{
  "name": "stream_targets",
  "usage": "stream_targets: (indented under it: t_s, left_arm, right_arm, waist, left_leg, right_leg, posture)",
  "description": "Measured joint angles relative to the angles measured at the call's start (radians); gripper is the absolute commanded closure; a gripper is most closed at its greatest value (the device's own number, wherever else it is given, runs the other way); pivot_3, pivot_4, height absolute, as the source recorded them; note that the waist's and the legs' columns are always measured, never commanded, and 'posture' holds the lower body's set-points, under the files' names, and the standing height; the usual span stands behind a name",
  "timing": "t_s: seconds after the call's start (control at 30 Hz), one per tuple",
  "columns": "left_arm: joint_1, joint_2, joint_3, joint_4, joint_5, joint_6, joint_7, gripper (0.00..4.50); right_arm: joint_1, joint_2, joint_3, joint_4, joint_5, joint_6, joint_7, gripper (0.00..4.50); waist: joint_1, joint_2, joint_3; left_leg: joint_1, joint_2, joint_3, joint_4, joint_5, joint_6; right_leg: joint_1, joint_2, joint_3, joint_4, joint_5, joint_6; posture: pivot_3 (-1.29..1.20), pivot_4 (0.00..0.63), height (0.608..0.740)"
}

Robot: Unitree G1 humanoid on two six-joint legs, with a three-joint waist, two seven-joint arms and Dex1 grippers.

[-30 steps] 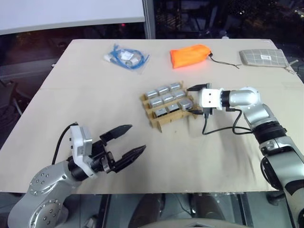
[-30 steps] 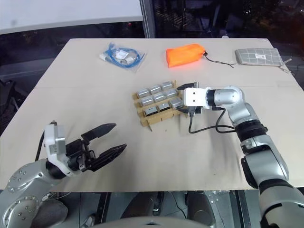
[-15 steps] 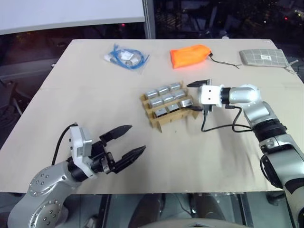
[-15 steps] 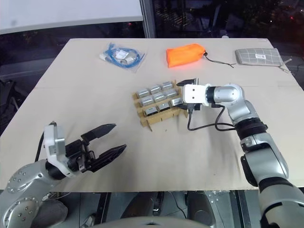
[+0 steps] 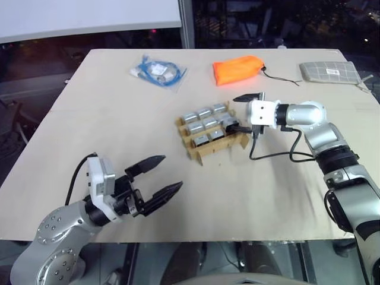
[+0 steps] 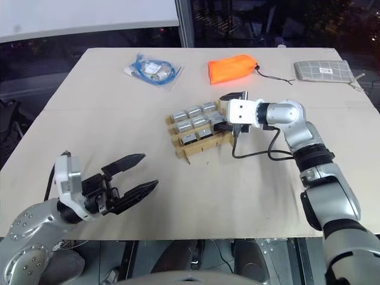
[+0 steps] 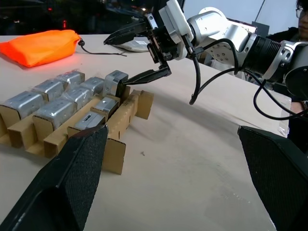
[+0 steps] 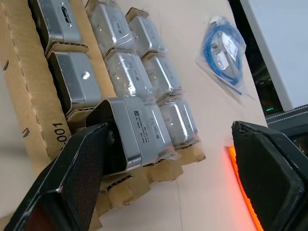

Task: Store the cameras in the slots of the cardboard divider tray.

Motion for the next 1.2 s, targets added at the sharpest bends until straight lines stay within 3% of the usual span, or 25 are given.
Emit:
stream_targets:
  t_s: [0.33, 0.57, 0.6, 1.2]
  left_arm:
    - [-0.001, -0.002, -0.001, 0.000, 0.000, -0.003, 0.002, 0.00]
    - [0.002, -0.002, -0.001, 0.000, 0.001, -0.005, 0.006, 0.00]
    - [0.003, -0.002, -0.001, 0.000, 0.001, -0.005, 0.006, 0.00]
    - [0.006, -0.003, -0.001, 0.000, 0.001, -0.008, 0.011, 0.00]
  right_arm:
    - [0.000, 0.011, 0.004, 0.008, 0.001, 0.001, 0.014, 0.44]
    - [-0.005, 0.045, 0.017, 0.076, 0.009, -0.006, 0.037, 3.70]
    - [-0.013, 0.045, 0.022, 0.076, 0.008, -0.011, 0.043, 3.92]
    - [-0.071, 0.019, 0.041, 0.129, 0.052, -0.014, 0.233, 3.92]
  waist:
    - [0.000, 0.000, 0.000]
    - [-0.002, 0.000, 0.000]
    - [-0.004, 0.000, 0.000]
    - [-0.004, 0.000, 0.000]
  left_leg:
    - [0.000, 0.000, 0.000, 0.000, 0.000, 0.000]
    - [0.000, 0.000, 0.000, 0.000, 0.000, 0.000]
    - [0.001, 0.000, 0.001, 0.000, 0.000, 0.000]
    - [0.001, 0.001, 0.000, 0.000, -0.001, 0.001]
  right_leg:
    - [0.000, 0.000, 0.000, 0.000, 0.000, 0.000]
    - [0.000, 0.000, 0.000, 0.000, 0.000, 0.000]
    - [0.001, 0.000, 0.001, 0.000, 0.000, 0.000]
    - [0.000, 0.002, 0.001, 0.000, 0.001, -0.001]
  posture:
    - [0.00, 0.150, 0.740]
    - [0.00, 0.150, 0.740]
    - [0.00, 0.150, 0.740]
    - [0.00, 0.150, 0.740]
